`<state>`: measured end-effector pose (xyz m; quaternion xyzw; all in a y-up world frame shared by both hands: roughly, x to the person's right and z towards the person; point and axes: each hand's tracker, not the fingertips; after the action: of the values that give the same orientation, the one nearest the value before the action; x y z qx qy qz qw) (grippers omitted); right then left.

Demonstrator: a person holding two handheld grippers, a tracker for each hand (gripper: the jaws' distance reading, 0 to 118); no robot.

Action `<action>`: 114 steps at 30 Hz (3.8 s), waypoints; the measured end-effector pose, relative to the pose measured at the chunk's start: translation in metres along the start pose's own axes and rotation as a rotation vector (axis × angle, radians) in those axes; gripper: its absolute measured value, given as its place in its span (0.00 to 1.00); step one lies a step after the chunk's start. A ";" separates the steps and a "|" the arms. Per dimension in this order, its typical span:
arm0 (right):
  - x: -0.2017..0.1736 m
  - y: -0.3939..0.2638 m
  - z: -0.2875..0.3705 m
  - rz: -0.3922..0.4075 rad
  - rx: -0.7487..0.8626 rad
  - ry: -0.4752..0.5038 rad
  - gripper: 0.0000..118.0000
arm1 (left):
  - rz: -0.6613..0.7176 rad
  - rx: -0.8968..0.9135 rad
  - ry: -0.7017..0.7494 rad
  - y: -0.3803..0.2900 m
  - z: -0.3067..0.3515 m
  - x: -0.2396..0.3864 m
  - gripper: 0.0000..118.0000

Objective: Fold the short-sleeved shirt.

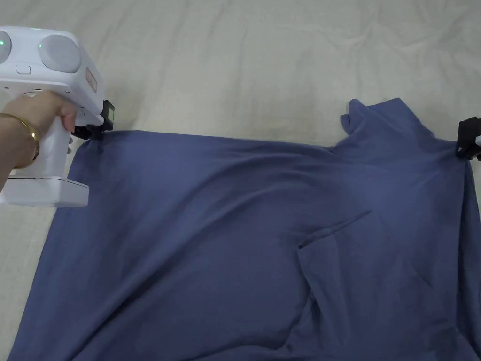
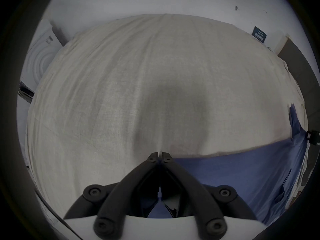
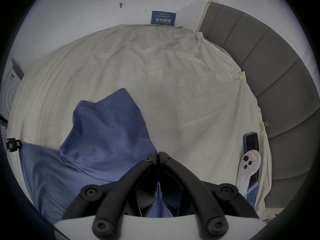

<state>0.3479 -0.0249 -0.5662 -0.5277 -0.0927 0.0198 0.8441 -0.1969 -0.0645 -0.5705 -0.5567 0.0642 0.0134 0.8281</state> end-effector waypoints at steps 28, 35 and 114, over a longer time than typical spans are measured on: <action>0.060 -0.051 0.337 -0.117 0.502 0.202 0.01 | 0.292 0.630 -0.139 -0.071 0.335 -0.101 0.00; 0.074 -0.057 0.419 -0.119 0.644 0.208 0.01 | 0.268 0.804 -0.139 -0.080 0.421 -0.103 0.00; 0.007 0.033 0.067 -0.310 0.336 0.070 0.01 | 0.128 0.515 0.123 0.027 0.075 0.029 0.00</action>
<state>0.3453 0.0501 -0.5664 -0.3595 -0.1385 -0.1131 0.9159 -0.1640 0.0135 -0.5705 -0.3224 0.1507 0.0150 0.9344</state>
